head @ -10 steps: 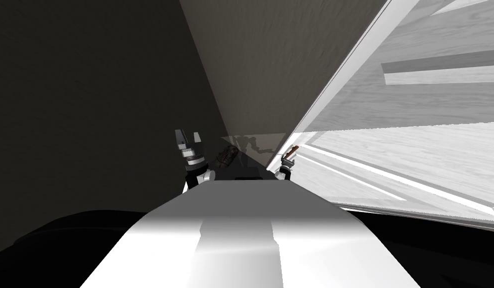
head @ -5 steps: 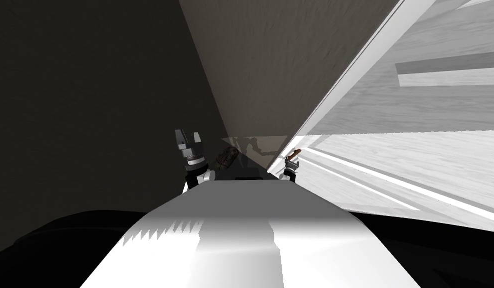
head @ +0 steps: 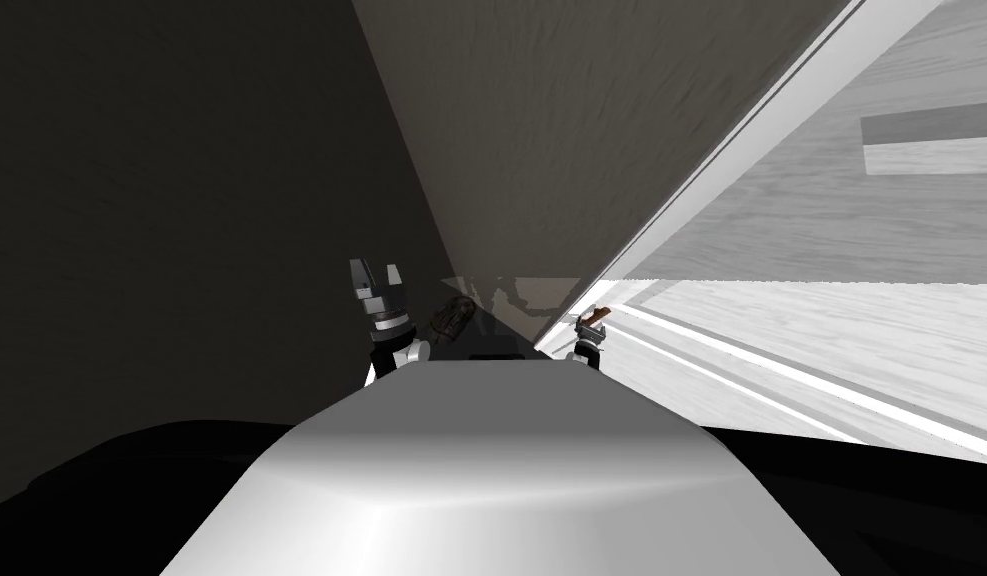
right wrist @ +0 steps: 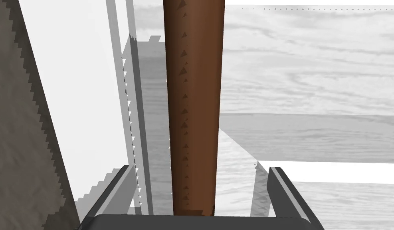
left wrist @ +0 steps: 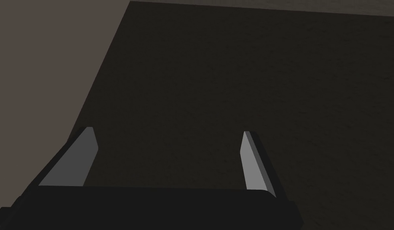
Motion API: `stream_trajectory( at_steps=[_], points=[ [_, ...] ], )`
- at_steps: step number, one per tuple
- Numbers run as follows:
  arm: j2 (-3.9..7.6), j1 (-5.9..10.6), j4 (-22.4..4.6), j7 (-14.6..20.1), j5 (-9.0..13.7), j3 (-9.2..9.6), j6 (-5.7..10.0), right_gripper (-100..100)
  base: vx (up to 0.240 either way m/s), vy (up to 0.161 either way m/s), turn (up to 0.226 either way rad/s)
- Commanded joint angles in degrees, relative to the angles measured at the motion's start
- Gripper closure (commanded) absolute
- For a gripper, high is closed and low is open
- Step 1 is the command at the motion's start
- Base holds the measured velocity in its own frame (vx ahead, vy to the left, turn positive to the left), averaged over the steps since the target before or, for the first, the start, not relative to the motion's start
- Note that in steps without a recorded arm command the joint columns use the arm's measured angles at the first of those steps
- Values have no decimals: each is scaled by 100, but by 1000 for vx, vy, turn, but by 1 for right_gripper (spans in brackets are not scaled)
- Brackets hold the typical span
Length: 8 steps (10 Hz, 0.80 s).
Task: Pull the door open
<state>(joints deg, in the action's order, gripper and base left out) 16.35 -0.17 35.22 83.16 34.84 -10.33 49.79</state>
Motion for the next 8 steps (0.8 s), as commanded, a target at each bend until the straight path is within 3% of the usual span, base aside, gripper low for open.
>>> stream_trajectory(
  at_steps=[1,6,8],
  points=[
    [1,17,11,-28,2,-6,-15,100,-20,12,20],
    [1,17,11,-28,2,-6,-15,100,-7,0,3],
    [14,21,72,58,-84,137,-51,100,-161,1,60]
  ],
)
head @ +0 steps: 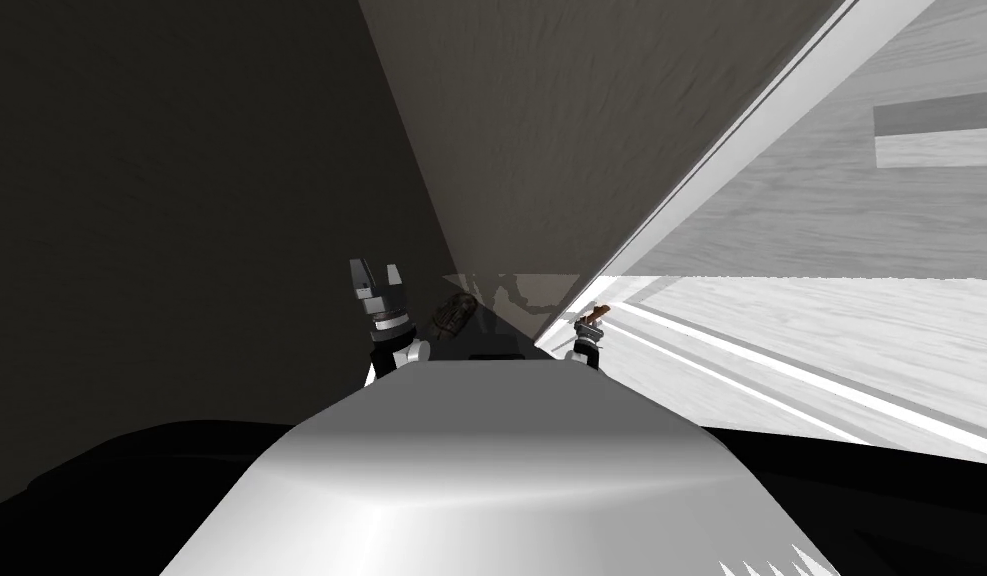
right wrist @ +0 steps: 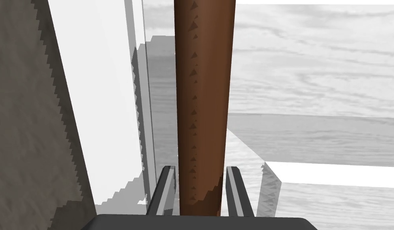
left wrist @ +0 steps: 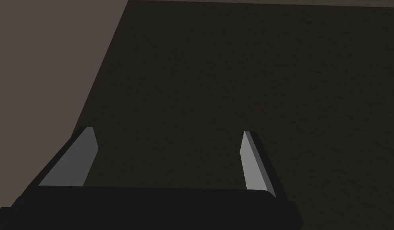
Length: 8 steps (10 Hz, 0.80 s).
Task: Pull the door open
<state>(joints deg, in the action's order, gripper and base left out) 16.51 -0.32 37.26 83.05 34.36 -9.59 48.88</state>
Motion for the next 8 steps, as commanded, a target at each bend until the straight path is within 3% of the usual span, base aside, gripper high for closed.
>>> stream_trajectory(
  at_steps=[1,7,8],
  points=[
    [7,34,-109,104,-70,119,24,100,-222,3,67],
    [67,22,46,340,-302,499,-81,100,-222,23,55],
    [68,59,13,321,-279,462,-64,100,-107,20,29]
  ],
)
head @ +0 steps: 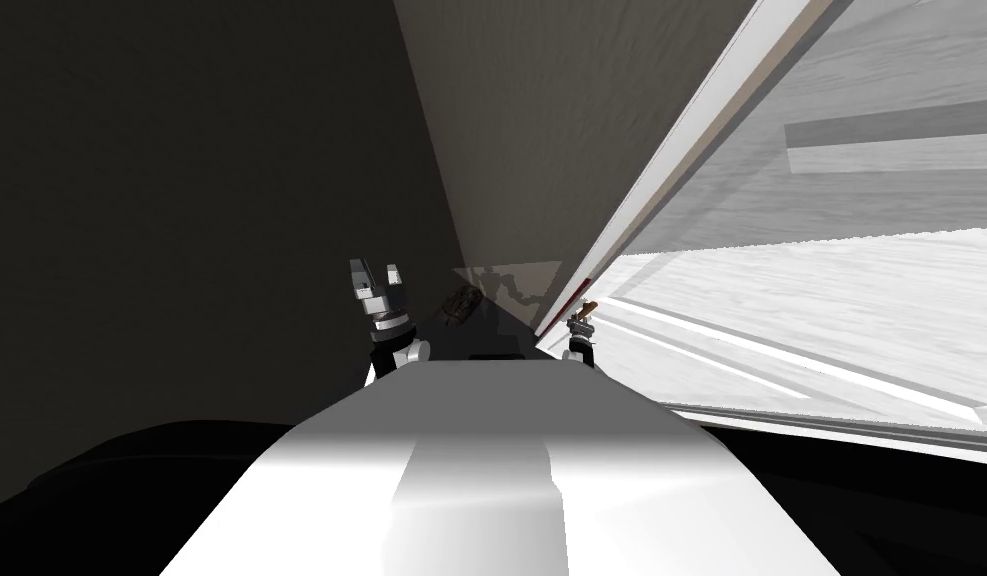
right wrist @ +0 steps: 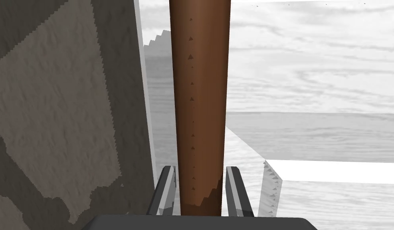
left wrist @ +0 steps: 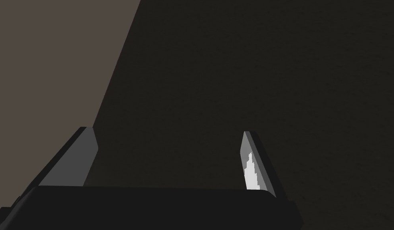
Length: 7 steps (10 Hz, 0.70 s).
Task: Pull the door open
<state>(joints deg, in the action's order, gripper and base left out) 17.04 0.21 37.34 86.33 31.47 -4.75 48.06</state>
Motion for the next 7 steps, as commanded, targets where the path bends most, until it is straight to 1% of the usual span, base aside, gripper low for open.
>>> stream_trajectory(
  at_steps=[1,2,4,6,7],
  points=[
    [26,-23,47,77,-73,118,1,100,-186,-13,73],
    [32,-29,57,94,-89,145,1,100,-213,-14,68],
    [65,-59,117,193,-183,297,3,100,-258,-7,67],
    [98,-88,176,290,-275,447,5,100,-221,42,52],
    [113,-102,204,336,-318,518,5,100,-275,11,31]
  ],
)
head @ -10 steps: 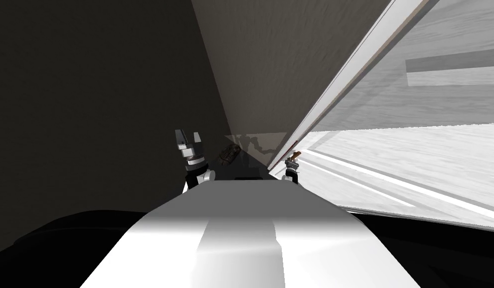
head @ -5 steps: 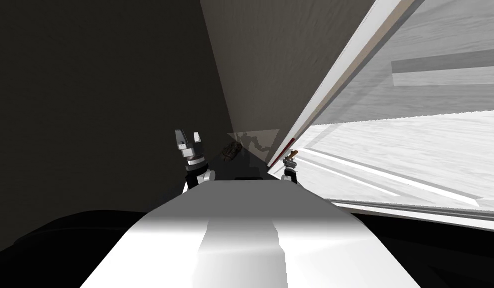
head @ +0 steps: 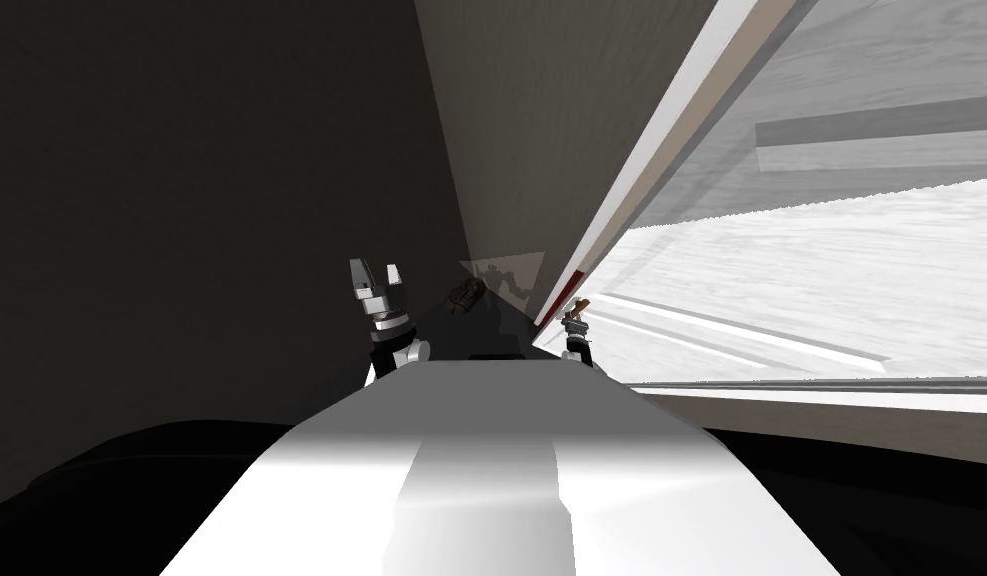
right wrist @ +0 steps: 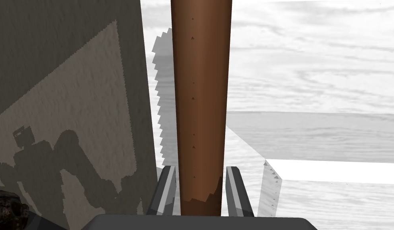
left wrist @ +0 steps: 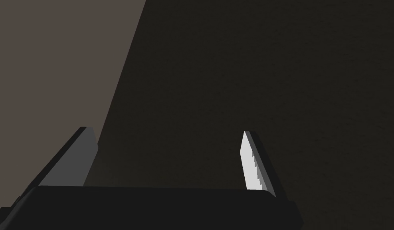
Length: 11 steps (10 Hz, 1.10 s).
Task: Pull the door open
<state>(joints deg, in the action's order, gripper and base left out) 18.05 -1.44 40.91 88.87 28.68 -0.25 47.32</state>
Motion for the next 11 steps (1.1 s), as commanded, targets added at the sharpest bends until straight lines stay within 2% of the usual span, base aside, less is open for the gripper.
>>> stream_trajectory(
  at_steps=[1,2,5,7,8,9,10,11],
  points=[
    [0,0,0,0,0,0,0,100,-130,-2,26],
    [17,-50,41,80,-73,130,3,100,-152,-16,62],
    [79,-115,117,220,-189,325,50,100,-226,-21,65],
    [142,-180,193,362,-306,523,98,100,-246,-57,85],
    [165,-204,221,414,-349,595,116,100,-274,-48,69],
    [143,-156,183,380,-325,558,114,100,-130,-11,38],
    [193,-213,222,495,-412,708,156,100,-160,-12,67],
    [210,-226,235,521,-430,739,167,100,-209,-34,57]
  ],
)
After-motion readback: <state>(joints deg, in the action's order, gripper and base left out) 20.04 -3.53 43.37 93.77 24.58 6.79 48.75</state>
